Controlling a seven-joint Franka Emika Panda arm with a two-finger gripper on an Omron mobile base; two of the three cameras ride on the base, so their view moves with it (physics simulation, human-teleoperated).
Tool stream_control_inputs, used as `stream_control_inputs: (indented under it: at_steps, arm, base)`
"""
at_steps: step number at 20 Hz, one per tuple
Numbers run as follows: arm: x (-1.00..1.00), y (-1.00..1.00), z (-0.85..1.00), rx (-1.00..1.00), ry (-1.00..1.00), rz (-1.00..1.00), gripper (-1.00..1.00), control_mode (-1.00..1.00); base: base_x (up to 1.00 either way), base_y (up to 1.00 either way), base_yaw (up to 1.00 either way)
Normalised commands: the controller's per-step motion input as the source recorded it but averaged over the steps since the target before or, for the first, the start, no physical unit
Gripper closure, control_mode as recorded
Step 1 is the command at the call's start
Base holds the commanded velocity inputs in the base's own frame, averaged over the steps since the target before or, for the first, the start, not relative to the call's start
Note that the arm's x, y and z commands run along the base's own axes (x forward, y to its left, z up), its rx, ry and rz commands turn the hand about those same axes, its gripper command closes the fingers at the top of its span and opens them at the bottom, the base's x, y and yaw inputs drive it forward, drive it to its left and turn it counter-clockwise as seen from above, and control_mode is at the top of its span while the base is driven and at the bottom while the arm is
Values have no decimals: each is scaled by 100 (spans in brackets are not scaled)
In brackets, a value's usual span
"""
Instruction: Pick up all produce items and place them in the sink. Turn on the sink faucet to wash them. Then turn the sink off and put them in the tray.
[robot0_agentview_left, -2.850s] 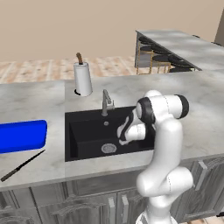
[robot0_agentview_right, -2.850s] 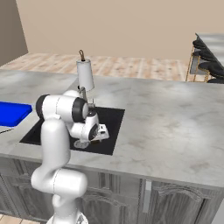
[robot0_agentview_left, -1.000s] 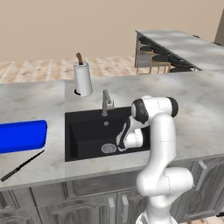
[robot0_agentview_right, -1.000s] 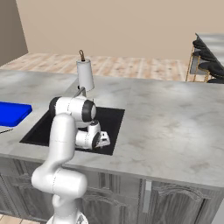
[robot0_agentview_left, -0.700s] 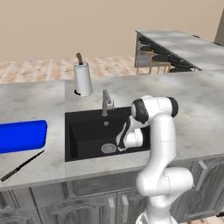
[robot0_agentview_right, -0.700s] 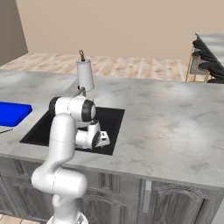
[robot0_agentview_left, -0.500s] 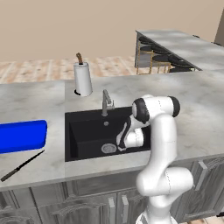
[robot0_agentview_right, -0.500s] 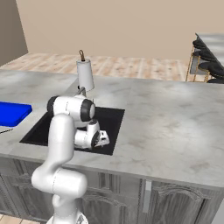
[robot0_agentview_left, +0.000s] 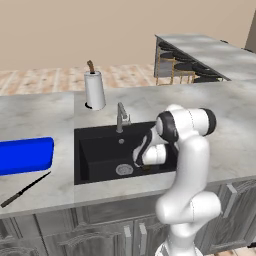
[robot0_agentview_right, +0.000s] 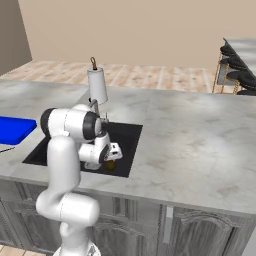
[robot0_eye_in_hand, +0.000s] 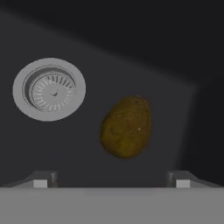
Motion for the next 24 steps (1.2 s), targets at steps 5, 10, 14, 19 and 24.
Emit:
stream_control_inputs:
  at_steps: [5, 10, 14, 19, 24]
  arm:
    - [-14, -16, 88, 10, -9, 3, -100, -100]
    - [-18, -30, 89, 13, -8, 4, -100, -100]
    - [-20, -28, 94, 13, -8, 5, -100, -100]
    - [-20, -14, 97, 10, -8, 6, -100, -100]
    - [-22, -7, 91, 8, -9, 7, -100, -100]
  base:
    - [0, 0, 0]
    - [0, 0, 0]
    - [0, 0, 0]
    - [0, 0, 0]
    - [0, 0, 0]
